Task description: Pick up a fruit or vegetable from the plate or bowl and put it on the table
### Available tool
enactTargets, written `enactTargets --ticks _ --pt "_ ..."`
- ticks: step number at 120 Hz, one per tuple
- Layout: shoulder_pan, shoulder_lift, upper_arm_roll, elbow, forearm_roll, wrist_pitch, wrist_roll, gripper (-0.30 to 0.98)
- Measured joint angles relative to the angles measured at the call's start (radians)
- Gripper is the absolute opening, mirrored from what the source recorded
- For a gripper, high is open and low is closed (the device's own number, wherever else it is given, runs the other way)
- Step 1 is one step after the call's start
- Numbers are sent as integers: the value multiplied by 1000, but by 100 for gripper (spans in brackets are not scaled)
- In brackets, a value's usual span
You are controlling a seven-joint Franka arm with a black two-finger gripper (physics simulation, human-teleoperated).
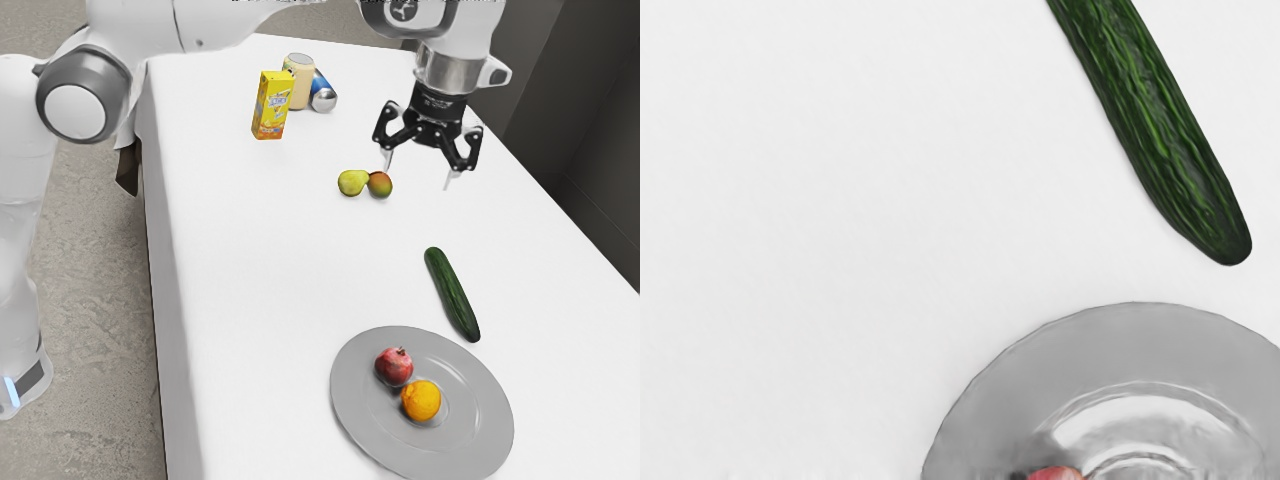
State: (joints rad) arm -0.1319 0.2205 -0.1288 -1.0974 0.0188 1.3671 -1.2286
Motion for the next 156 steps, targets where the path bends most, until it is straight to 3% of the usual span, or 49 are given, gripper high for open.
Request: enactTargets --ticks 21,44,100,124,156 --pt "-37 -152 -19 -318 -13 100 -130 69" --pt "-56 -208 -50 -477 -20 227 -240 69" --pt "-86 -111 -99 -515 -21 423 -403 69" --pt "-143 -35 -97 -476 -20 463 -441 69" --pt "-130 47 -85 -457 -22 495 -473 69"
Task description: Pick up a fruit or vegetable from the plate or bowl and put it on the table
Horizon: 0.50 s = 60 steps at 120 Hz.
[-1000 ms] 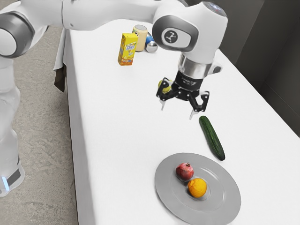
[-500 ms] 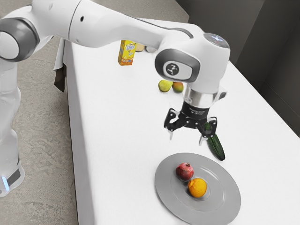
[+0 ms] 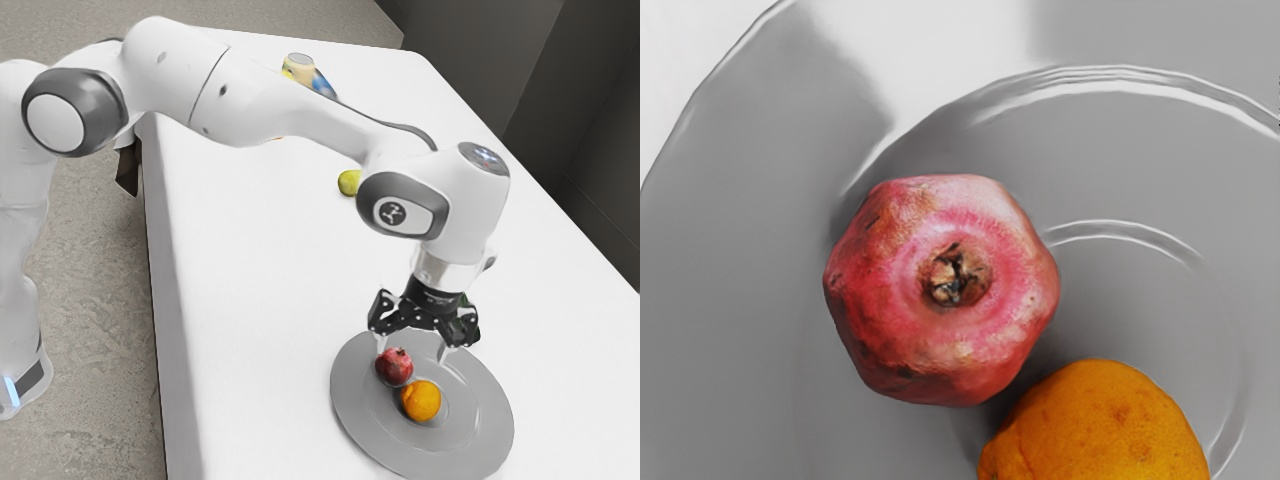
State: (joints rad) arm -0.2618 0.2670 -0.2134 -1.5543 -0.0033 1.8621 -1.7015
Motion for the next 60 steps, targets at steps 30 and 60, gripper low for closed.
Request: enactTargets --ticks 30,60 --pt "4 42 2 21 -2 23 -20 69" --pt "-4 48 46 7 -20 63 -66 69"
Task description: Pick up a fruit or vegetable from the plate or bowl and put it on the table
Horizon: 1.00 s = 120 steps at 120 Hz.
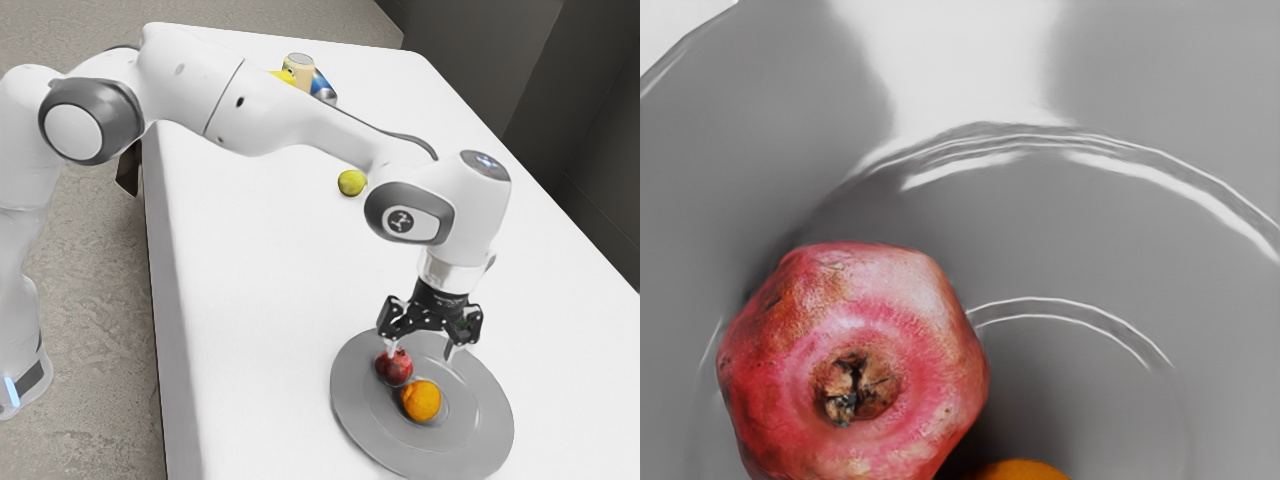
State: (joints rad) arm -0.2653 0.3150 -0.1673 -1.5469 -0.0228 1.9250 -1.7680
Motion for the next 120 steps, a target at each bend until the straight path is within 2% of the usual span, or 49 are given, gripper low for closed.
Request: enactTargets --ticks 22,120 --pt "-3 -3 3 -37 -16 38 -29 69" --pt "-40 56 2 -26 -37 107 -91 69"
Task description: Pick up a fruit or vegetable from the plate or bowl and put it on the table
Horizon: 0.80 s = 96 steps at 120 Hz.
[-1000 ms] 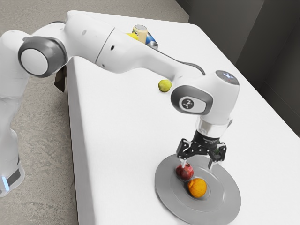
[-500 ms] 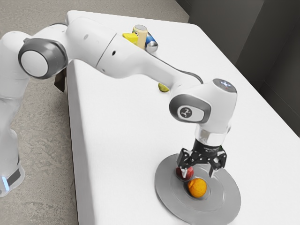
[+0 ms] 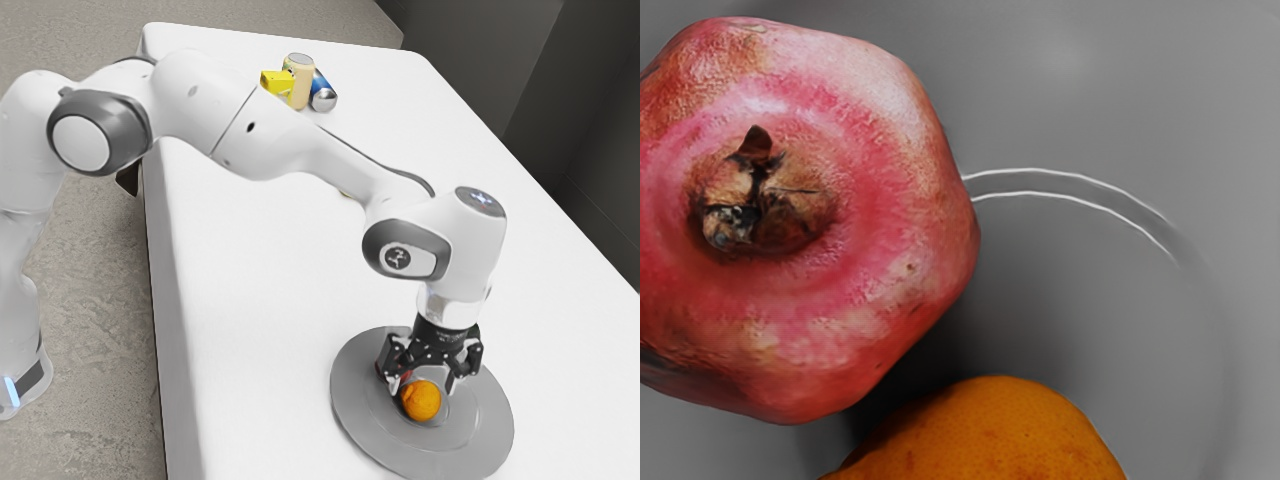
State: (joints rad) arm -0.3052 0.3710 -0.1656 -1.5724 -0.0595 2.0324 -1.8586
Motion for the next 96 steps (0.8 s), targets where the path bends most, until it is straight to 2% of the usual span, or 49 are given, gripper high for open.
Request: enactTargets --ticks 76,82,96 --pt "-12 40 -1 21 1 13 -8 65" --pt "-12 38 -1 21 1 13 -8 61" --pt "-12 36 -4 20 0 13 -3 42"
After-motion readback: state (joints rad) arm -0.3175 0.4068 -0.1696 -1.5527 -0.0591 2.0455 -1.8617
